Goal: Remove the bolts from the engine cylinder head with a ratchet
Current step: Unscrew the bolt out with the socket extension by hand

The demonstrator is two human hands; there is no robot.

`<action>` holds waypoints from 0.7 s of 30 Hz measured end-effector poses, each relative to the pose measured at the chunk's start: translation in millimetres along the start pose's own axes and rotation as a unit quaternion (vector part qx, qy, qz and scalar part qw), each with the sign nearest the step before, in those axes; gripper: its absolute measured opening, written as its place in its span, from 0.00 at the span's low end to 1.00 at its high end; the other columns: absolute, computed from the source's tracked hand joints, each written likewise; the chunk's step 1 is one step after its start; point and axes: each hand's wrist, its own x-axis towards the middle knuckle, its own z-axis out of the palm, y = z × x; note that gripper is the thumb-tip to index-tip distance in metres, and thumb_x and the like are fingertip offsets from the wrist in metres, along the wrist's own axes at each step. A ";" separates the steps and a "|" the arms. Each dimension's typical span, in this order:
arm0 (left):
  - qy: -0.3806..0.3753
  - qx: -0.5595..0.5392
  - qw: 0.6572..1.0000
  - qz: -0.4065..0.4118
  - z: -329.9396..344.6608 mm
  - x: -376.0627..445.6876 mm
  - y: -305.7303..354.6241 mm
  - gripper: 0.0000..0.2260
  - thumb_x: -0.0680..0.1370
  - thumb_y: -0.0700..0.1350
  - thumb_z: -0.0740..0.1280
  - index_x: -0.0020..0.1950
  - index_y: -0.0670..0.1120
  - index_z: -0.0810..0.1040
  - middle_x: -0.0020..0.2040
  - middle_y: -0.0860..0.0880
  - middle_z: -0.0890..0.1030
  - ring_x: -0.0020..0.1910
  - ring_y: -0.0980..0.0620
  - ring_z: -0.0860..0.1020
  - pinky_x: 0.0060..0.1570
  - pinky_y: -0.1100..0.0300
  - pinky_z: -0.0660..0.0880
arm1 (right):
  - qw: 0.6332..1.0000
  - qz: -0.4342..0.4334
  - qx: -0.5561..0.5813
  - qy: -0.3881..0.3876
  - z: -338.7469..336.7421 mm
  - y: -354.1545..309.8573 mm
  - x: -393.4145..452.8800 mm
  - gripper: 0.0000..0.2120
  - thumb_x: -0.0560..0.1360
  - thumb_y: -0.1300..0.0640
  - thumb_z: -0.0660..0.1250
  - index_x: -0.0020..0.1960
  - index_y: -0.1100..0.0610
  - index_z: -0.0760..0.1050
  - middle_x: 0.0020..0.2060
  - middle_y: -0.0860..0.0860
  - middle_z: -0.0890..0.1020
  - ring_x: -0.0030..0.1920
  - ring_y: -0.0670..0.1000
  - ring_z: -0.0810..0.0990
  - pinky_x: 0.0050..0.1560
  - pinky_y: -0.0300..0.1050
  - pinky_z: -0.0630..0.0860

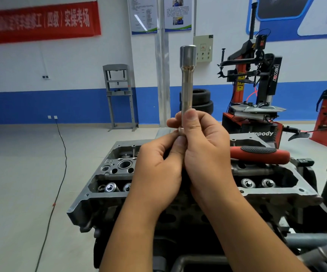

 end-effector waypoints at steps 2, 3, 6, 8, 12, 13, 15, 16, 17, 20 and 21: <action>0.003 -0.005 1.000 -0.005 -0.9 0.8 0.0 0.11 0.86 0.45 0.63 0.56 0.52 0.86 0.50 0.51 0.88 0.53 0.50 0.86 0.57 0.46 0.82 | 1.000 0.015 0.009 -0.005 1.8 -0.2 0.0 0.15 0.84 0.47 0.63 0.45 0.54 0.82 0.42 0.52 0.87 0.45 0.51 0.85 0.57 0.57 0.82; 0.015 -0.001 1.000 -0.001 -0.2 1.3 -0.5 0.10 0.86 0.44 0.64 0.56 0.51 0.87 0.49 0.51 0.88 0.52 0.51 0.86 0.56 0.47 0.82 | 1.000 0.024 0.017 -0.009 2.3 -0.7 -0.2 0.15 0.82 0.46 0.64 0.45 0.54 0.82 0.42 0.53 0.87 0.45 0.51 0.84 0.57 0.59 0.82; 0.065 0.012 0.998 0.023 3.2 2.2 -4.5 0.06 0.81 0.40 0.72 0.54 0.48 0.87 0.46 0.53 0.89 0.48 0.54 0.87 0.50 0.54 0.84 | 0.999 0.031 0.027 -0.009 1.8 -3.7 -1.7 0.13 0.74 0.44 0.72 0.47 0.54 0.81 0.44 0.58 0.86 0.45 0.53 0.84 0.56 0.64 0.83; 0.074 0.024 0.996 0.034 1.8 2.3 -7.5 0.06 0.79 0.39 0.74 0.53 0.48 0.87 0.46 0.53 0.89 0.47 0.55 0.87 0.48 0.56 0.84 | 0.999 0.026 0.022 -0.003 0.4 -3.9 -2.6 0.14 0.74 0.46 0.75 0.47 0.56 0.80 0.45 0.62 0.84 0.43 0.55 0.82 0.52 0.65 0.83; -0.032 -0.001 0.999 0.001 -3.6 2.2 -4.7 0.10 0.85 0.43 0.66 0.59 0.53 0.86 0.52 0.52 0.88 0.53 0.53 0.87 0.48 0.58 0.82 | 1.000 0.004 0.008 -0.016 -0.2 -3.9 -2.7 0.17 0.73 0.43 0.71 0.44 0.58 0.80 0.41 0.52 0.87 0.41 0.48 0.84 0.47 0.45 0.82; -0.050 -0.015 0.999 -0.015 -3.8 1.9 -3.5 0.11 0.86 0.44 0.64 0.60 0.54 0.85 0.53 0.51 0.88 0.54 0.51 0.86 0.50 0.55 0.82 | 1.000 0.000 0.007 -0.019 -0.3 -3.8 -2.5 0.17 0.73 0.42 0.70 0.44 0.57 0.81 0.42 0.52 0.87 0.42 0.48 0.84 0.49 0.45 0.82; -0.051 -0.020 0.998 -0.025 -2.6 1.4 -2.3 0.11 0.86 0.45 0.63 0.61 0.55 0.84 0.53 0.51 0.88 0.55 0.50 0.86 0.53 0.52 0.81 | 1.000 -0.006 0.003 -0.027 0.1 -4.0 -2.5 0.16 0.73 0.42 0.69 0.43 0.55 0.82 0.42 0.53 0.87 0.44 0.49 0.84 0.53 0.49 0.82; -0.039 -0.011 0.999 -0.018 -1.1 1.3 -2.1 0.11 0.86 0.45 0.63 0.60 0.55 0.85 0.53 0.52 0.88 0.54 0.51 0.86 0.52 0.52 0.82 | 1.000 -0.007 0.002 -0.030 0.0 -4.2 -2.5 0.16 0.73 0.42 0.69 0.43 0.54 0.82 0.42 0.55 0.87 0.44 0.49 0.84 0.54 0.51 0.82; -0.021 0.002 1.000 -0.008 0.3 1.1 -2.2 0.10 0.86 0.44 0.65 0.59 0.53 0.85 0.52 0.53 0.88 0.53 0.53 0.86 0.51 0.54 0.82 | 1.000 -0.004 0.005 -0.031 -0.1 -4.2 -2.8 0.15 0.73 0.41 0.69 0.43 0.53 0.82 0.43 0.56 0.86 0.44 0.50 0.84 0.54 0.52 0.82; 0.047 0.028 0.998 0.022 2.6 1.7 -5.2 0.06 0.82 0.40 0.70 0.55 0.50 0.86 0.47 0.53 0.88 0.48 0.55 0.87 0.47 0.55 0.84 | 0.999 0.014 0.030 -0.014 -0.7 -4.4 -3.0 0.17 0.71 0.41 0.71 0.46 0.55 0.80 0.42 0.54 0.86 0.44 0.51 0.84 0.54 0.58 0.83; 0.064 0.031 0.997 0.026 2.4 2.1 -6.0 0.06 0.80 0.40 0.72 0.54 0.49 0.86 0.46 0.53 0.88 0.47 0.55 0.87 0.48 0.53 0.84 | 0.999 0.019 0.033 -0.010 -0.7 -4.3 -3.0 0.18 0.70 0.41 0.71 0.46 0.56 0.80 0.41 0.53 0.86 0.43 0.51 0.85 0.54 0.59 0.83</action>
